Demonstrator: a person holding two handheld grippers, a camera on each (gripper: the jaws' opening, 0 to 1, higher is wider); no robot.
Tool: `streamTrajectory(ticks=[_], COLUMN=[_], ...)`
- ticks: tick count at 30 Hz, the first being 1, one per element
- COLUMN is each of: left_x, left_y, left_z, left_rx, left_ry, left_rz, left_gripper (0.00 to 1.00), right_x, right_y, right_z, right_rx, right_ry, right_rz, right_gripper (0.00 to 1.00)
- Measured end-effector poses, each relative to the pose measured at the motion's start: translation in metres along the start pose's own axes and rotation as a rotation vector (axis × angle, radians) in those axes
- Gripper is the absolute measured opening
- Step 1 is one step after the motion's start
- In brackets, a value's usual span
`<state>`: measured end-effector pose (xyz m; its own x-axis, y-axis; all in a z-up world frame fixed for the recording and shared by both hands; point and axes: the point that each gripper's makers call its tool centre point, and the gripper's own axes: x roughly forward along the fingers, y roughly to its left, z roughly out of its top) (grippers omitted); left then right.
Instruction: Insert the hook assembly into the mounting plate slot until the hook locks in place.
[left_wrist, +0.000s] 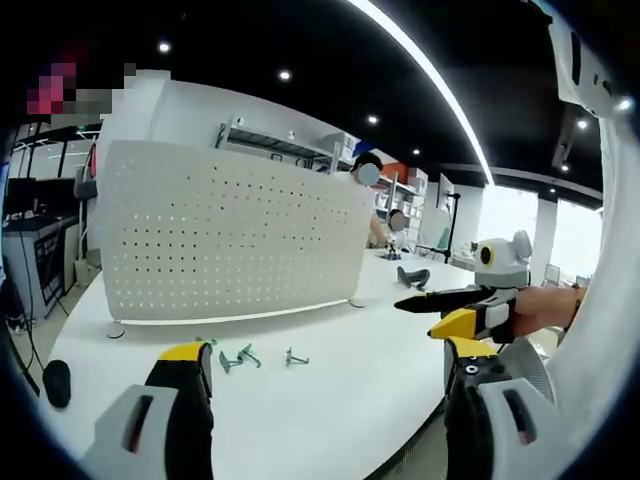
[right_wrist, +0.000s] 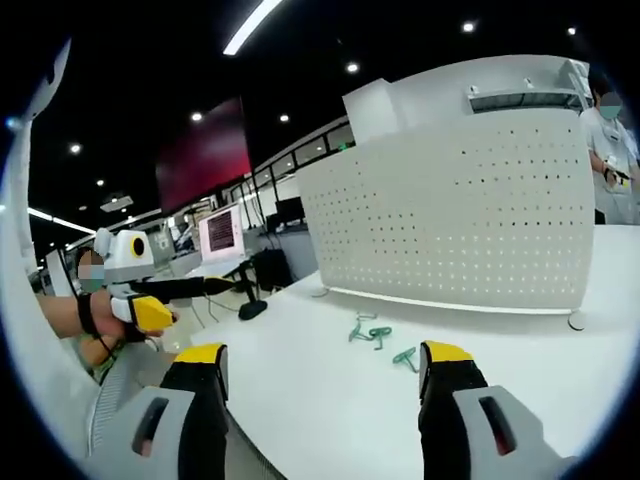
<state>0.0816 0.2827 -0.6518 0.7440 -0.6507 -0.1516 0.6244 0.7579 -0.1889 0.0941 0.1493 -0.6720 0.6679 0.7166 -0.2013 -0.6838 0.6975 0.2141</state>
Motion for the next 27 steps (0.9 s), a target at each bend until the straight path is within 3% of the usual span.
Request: streamTrajectory(ticks=[3,6,27], left_x=[0.002,0.002,0.002], left_y=[-0.002,-0.006,-0.008], left_z=[-0.002,-0.006,-0.016], left_rx=[-0.001,-0.002,-0.01], left_ry=[0.007,0.022,0.053], left_rz=[-0.004,-0.009,-0.016], left_gripper=[0.99,0.98,0.98], right_x=[-0.001,-0.004,0.0], right_y=[0.001,-0.001,0.006], right_z=[-0.001,-0.001,-0.007], right_rx=[0.004,-0.026,-0.011], right_ry=[0.0,0.004,0.023], right_rz=[0.004,-0.019,0.007], right_gripper=[0.78,0.72,0.74])
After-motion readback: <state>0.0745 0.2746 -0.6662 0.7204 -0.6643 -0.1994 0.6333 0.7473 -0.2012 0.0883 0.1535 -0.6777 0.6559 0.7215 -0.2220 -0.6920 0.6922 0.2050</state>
